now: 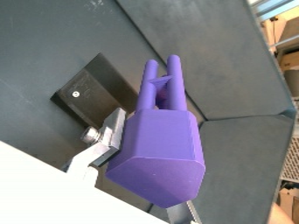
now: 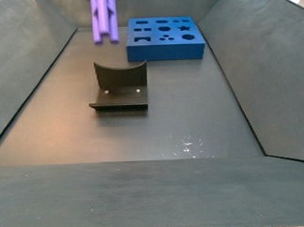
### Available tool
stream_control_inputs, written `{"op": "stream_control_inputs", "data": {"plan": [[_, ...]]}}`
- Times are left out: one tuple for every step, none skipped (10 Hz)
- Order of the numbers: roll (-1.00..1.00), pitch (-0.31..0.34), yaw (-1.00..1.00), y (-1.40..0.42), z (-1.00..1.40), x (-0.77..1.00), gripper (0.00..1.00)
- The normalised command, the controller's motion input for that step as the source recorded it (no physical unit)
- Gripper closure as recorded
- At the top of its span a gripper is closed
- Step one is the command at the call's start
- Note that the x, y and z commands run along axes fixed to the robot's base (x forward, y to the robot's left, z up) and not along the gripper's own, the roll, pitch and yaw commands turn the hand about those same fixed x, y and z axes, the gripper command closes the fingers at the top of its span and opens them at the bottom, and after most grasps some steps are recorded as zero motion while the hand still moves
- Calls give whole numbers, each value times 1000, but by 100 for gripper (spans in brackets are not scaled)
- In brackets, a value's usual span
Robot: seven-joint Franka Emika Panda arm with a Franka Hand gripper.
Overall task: Pick up the 3 prong object. Move up. Place the 3 prong object on the fixture. Regrasp the 3 prong object. Move to above the board. Insert the 3 prong object.
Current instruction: Move to above the board.
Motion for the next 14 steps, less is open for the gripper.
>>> {"op": "stream_control_inputs", "data": {"plan": [[-58, 75, 9, 2, 1000, 16, 100], [-59, 95, 19, 1, 1000, 14, 100], [-56, 105, 32, -2, 1000, 16, 100], [-55, 111, 39, -4, 1000, 19, 100], [-53, 126, 55, -9, 1000, 21, 100], [-48, 133, 66, -14, 1000, 27, 100], [-47, 131, 83, -19, 802, 26, 100], [-48, 128, 94, -21, 637, 25, 100], [-52, 123, 102, -18, 480, 20, 100], [-58, 111, 110, -16, 317, 16, 100], [-1000, -38, -143, -1000, 33, -768, 100], [-1000, -45, -144, -1000, 4, -771, 100], [-1000, -78, -142, -1000, 22, -850, 100], [-1000, -86, -139, -1000, 11, -872, 100]]}}
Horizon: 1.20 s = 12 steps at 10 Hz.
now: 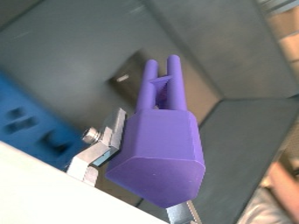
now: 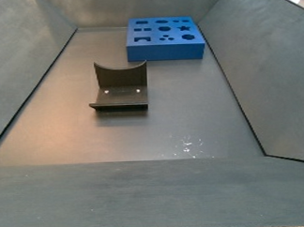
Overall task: Pick up the 3 prong object. Move up. Place the 3 prong object on the fixture. Regrasp the 3 prong object. Move to above the board. Insert the 3 prong object.
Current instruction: Move to above the board, then insert the 3 prong object.
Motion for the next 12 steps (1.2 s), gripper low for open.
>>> {"op": "stream_control_inputs", "data": {"plan": [[-1000, -96, -141, -1000, 18, -908, 100], [-1000, -97, -148, -1000, 18, -942, 100], [-1000, -100, -151, -997, 18, -993, 100], [-1000, -101, -153, -773, 15, -816, 100], [-1000, -101, -155, -359, 4, -459, 100], [-1000, -86, -153, -180, 0, -273, 100], [-1000, -76, -145, -51, -2, -140, 100], [-883, -66, -123, -18, -6, -98, 100], [-583, -57, -67, 4, 0, -81, 100], [-453, -60, -52, 8, 0, -73, 100], [-273, -50, -29, 11, -1, -58, 100], [-16, 49, -937, 0, -317, 0, 100]]}}
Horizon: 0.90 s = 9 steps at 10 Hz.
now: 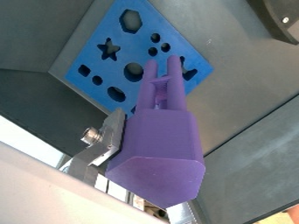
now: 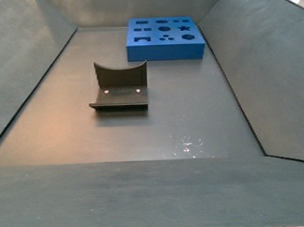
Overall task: Pick up the 3 prong object. Move up. Place the 3 prong object on the fixture. Regrasp the 3 prong object. Move to above the board. Insert the 3 prong object.
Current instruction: Insert the 3 prong object.
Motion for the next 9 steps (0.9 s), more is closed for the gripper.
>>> {"op": "stream_control_inputs", "data": {"plan": [[-17, 70, -963, 0, -349, -23, 100], [-133, 51, -903, 0, -417, -9, 100], [-203, 20, -866, 0, -440, -6, 100], [-264, 0, -797, 0, -440, -60, 100], [-384, 0, -686, -6, -229, -63, 100], [-477, 87, -560, 0, -94, -63, 100], [-500, 106, -397, 0, 0, 0, 100], [-500, 113, -291, 14, 49, 0, 100], [-500, 106, -260, 206, -26, 23, 100]]}}
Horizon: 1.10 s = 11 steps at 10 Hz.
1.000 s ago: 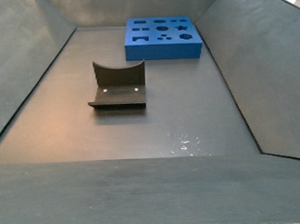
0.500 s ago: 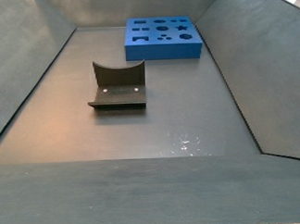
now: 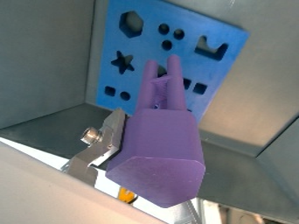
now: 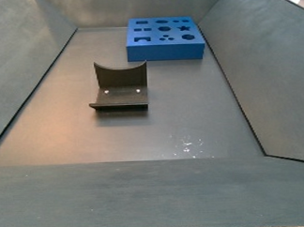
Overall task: Pick up the 3 prong object. Move up. Place the 3 prong object on the fixture. Regrasp the 3 prong object. Move to above the board. Insert the 3 prong object.
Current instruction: Insert the 3 prong object.
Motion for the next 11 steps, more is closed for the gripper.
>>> {"op": "stream_control_inputs", "data": {"plan": [[-173, 114, -334, 483, -726, 226, 100], [0, 56, -694, 314, -611, 291, 100], [14, 0, -914, 109, -334, 157, 100], [0, -1, -983, 43, -303, 97, 100], [0, 0, -1000, 0, -294, 0, 100], [-27, 0, -874, 0, -186, -77, 100], [-53, -9, -854, 0, -97, -97, 100], [-260, -200, -591, 97, -269, 0, 100], [-163, -240, -337, 140, -503, 3, 100], [-57, -243, -400, 146, -591, 0, 100], [0, -227, -389, 103, -634, 6, 100]]}}
